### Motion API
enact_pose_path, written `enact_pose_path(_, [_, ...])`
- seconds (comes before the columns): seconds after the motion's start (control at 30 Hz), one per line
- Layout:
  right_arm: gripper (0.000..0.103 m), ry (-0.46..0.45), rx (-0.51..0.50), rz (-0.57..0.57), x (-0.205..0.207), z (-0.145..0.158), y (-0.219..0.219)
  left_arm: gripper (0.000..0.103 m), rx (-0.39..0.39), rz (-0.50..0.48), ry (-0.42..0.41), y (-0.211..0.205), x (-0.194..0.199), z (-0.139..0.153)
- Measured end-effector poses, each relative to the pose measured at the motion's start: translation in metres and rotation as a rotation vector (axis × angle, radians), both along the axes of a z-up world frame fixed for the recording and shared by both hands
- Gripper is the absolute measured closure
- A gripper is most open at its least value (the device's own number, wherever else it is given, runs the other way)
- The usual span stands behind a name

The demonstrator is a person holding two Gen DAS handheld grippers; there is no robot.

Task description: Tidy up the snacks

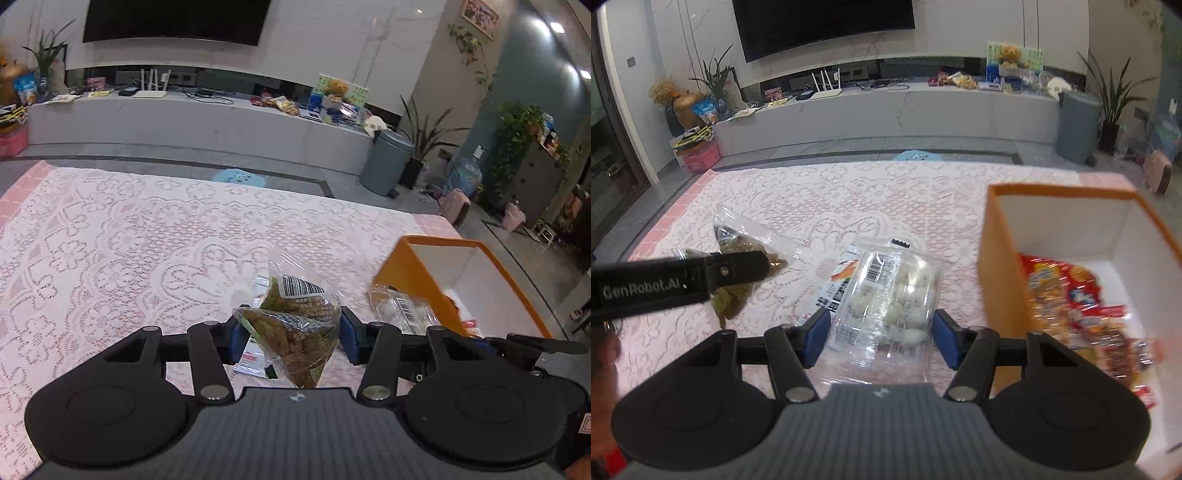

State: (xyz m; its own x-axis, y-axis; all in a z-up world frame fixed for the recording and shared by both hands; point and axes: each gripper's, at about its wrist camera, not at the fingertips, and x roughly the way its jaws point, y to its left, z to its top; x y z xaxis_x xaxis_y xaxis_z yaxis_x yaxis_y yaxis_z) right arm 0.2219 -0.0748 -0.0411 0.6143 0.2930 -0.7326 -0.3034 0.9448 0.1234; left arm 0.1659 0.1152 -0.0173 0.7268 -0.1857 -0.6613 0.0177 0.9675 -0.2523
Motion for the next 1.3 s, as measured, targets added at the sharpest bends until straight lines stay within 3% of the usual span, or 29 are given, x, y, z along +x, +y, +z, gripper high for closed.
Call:
enact_pose_path(0.13, [0.045,-0.018,-0.050,0.039,-0.012,0.021,-0.017,0.047,0.041,-0.038,-0.004,-0.020,-0.006,0.015])
enact_pose_path(0.33, [0.051,-0.053,-0.116,0.060,-0.018,0.055,-0.051,0.047,0.037,-0.115,-0.023,-0.055,-0.006,0.033])
enact_pose_path(0.4, [0.100,-0.059,-0.136,0.063,-0.017,0.064,-0.064,0.047,0.045,-0.148,-0.033,-0.070,-0.003,0.038])
enact_pose_path(0.57, [0.097,-0.024,-0.210,0.043,-0.008,0.061,-0.093,0.047,0.046,-0.207,-0.030,-0.100,0.009,0.037])
enact_pose_path(0.73, [0.092,0.094,-0.112,0.022,-0.011,0.037,-0.112,0.047,0.081,-0.217,-0.013,-0.094,0.005,0.023])
enact_pose_path(0.87, [0.089,0.150,-0.081,0.097,-0.027,0.018,-0.092,0.047,0.111,-0.183,0.045,-0.077,0.000,0.002])
enact_pose_path(1.13, [0.054,0.309,-0.037,0.184,-0.045,-0.025,-0.031,0.047,0.145,-0.124,0.080,-0.045,-0.017,-0.017])
enact_pose_path(1.27, [0.023,0.360,-0.046,0.142,-0.045,-0.047,-0.005,0.047,0.148,-0.106,0.079,-0.032,-0.024,-0.024])
enact_pose_path(1.3, [0.022,0.381,-0.047,0.119,-0.042,-0.054,-0.002,0.047,0.139,-0.099,0.083,-0.028,-0.023,-0.024])
